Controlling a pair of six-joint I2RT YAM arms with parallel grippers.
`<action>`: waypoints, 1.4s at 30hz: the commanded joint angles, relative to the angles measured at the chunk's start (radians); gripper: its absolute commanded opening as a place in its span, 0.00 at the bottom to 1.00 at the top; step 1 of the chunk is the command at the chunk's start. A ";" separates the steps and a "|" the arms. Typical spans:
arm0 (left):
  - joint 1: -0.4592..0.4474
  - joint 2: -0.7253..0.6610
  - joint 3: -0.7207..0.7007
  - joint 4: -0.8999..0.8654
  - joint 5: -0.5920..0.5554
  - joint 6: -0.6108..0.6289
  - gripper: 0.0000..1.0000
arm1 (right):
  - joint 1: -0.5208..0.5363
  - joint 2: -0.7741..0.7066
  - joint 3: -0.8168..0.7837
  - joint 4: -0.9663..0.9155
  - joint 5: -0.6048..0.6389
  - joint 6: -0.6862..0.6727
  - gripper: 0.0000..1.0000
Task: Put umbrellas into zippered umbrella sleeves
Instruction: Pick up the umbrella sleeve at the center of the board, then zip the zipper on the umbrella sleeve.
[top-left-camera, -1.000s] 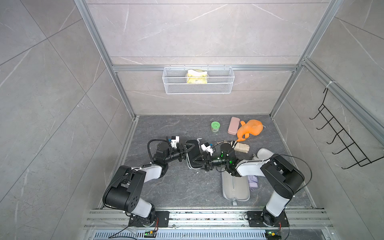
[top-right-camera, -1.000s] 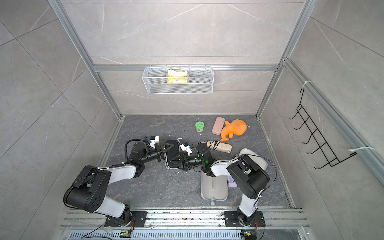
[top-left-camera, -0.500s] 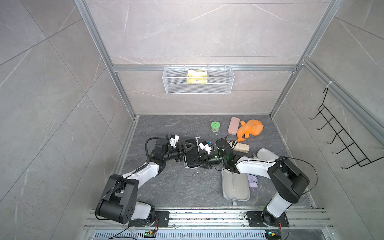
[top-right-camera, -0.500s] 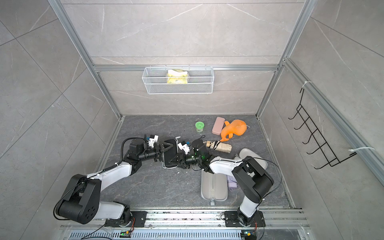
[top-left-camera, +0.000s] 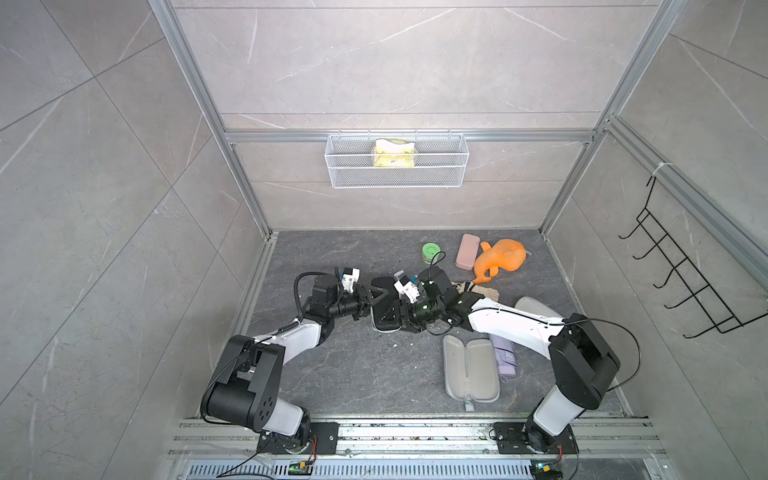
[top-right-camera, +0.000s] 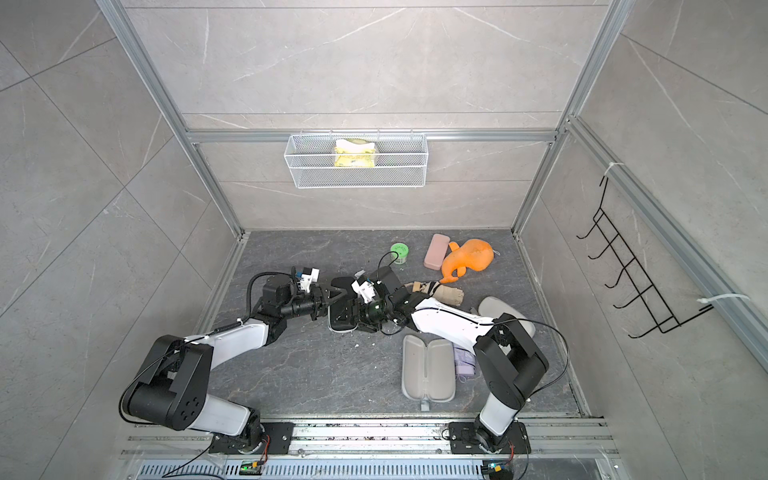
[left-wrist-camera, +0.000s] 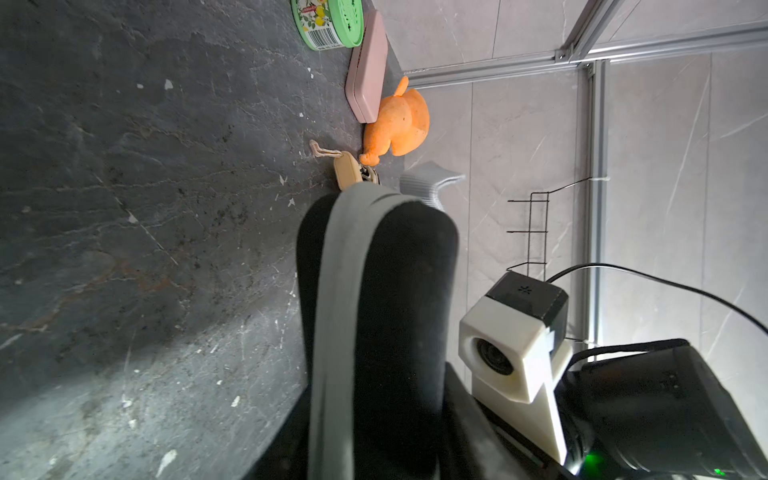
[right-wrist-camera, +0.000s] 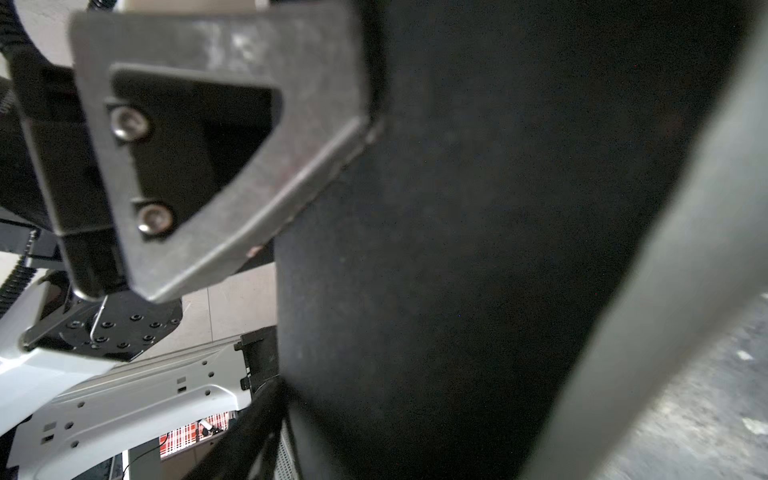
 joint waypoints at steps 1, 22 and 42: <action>0.001 0.013 0.041 0.103 0.054 -0.009 0.25 | -0.002 -0.025 0.015 -0.041 -0.007 -0.063 0.74; 0.024 0.079 0.043 0.191 0.044 0.049 0.20 | 0.042 -0.063 0.198 -0.358 0.161 -0.197 0.52; 0.089 0.027 0.189 0.024 0.182 0.135 0.10 | 0.148 -0.277 -0.301 0.339 0.644 -1.048 0.62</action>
